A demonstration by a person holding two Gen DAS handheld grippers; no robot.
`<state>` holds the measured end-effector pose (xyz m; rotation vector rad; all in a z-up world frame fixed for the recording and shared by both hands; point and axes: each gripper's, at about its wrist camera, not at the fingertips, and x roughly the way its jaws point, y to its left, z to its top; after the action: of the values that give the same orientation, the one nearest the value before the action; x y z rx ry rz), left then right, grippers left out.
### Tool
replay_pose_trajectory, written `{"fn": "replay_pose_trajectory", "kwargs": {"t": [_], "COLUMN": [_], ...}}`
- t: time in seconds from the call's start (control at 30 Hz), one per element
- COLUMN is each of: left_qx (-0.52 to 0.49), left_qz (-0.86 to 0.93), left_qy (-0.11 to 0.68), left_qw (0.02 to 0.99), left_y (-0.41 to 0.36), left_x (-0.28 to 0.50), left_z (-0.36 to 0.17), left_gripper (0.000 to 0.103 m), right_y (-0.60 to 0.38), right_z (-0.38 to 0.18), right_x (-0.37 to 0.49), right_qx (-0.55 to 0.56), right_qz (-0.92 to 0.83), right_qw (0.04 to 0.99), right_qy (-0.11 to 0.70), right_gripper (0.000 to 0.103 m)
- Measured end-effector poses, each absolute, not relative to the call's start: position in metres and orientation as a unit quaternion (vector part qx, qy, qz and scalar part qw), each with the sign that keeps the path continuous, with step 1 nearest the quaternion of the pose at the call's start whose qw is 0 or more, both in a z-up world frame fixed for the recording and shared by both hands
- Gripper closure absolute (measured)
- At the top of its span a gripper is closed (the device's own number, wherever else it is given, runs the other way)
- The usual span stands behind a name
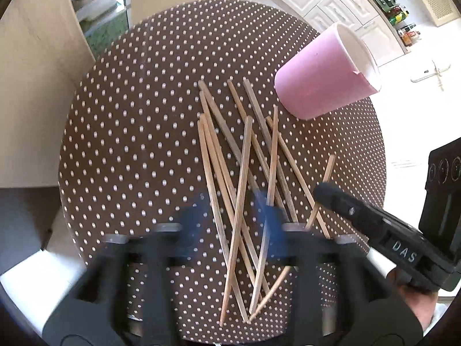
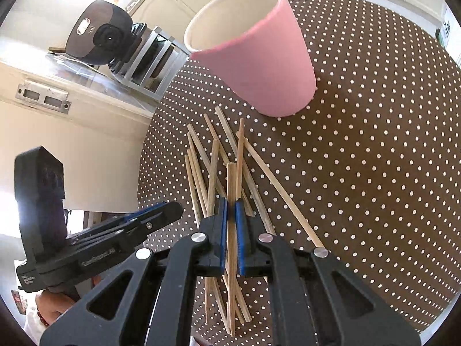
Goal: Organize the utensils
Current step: 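Lift the left tool's stick over the pink cup while the right tool carries its stick there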
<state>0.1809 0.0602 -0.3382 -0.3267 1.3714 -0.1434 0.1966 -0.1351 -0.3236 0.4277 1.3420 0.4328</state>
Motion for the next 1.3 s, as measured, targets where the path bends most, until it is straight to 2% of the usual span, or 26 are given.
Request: {"fn": "replay_pose_trajectory", "kwargs": {"t": [0.1, 0.17, 0.2, 0.23, 0.5, 0.53, 0.57, 0.87, 1.0, 1.3], "left_qx": [-0.126, -0.107, -0.102, -0.100, -0.070, -0.064, -0.059, -0.075, -0.107, -0.111], "left_qz": [-0.071, -0.070, -0.073, -0.075, -0.071, -0.070, -0.070, -0.079, -0.091, -0.132], "left_qy": [0.628, 0.632, 0.635, 0.637, 0.658, 0.655, 0.656, 0.638, 0.615, 0.538], "left_qw": [0.765, 0.764, 0.762, 0.761, 0.747, 0.750, 0.749, 0.762, 0.776, 0.825], "left_y": [0.046, 0.037, 0.032, 0.028, 0.001, -0.002, -0.003, 0.001, 0.012, 0.023], "left_x": [0.189, 0.197, 0.201, 0.206, 0.239, 0.241, 0.243, 0.245, 0.236, 0.212], "left_z": [-0.339, -0.343, -0.345, -0.346, -0.364, -0.363, -0.364, -0.345, -0.317, -0.227], "left_gripper": [0.041, 0.055, 0.058, 0.067, 0.079, 0.084, 0.094, 0.096, 0.096, 0.096], "right_y": [-0.136, -0.138, -0.139, -0.139, -0.147, -0.147, -0.146, -0.143, -0.143, -0.138], "right_z": [-0.326, -0.329, -0.330, -0.331, -0.339, -0.340, -0.340, -0.330, -0.310, -0.241], "right_x": [0.203, 0.208, 0.211, 0.213, 0.230, 0.231, 0.233, 0.236, 0.236, 0.225], "right_qx": [0.196, 0.197, 0.197, 0.198, 0.206, 0.205, 0.205, 0.204, 0.202, 0.181], "right_qz": [0.198, 0.198, 0.198, 0.199, 0.208, 0.209, 0.211, 0.218, 0.223, 0.239], "right_qw": [0.738, 0.735, 0.734, 0.732, 0.720, 0.719, 0.719, 0.724, 0.738, 0.784], "right_qy": [0.615, 0.618, 0.619, 0.620, 0.629, 0.630, 0.630, 0.622, 0.605, 0.544], "right_gripper": [0.098, 0.098, 0.098, 0.098, 0.098, 0.098, 0.098, 0.098, 0.098, 0.098]}}
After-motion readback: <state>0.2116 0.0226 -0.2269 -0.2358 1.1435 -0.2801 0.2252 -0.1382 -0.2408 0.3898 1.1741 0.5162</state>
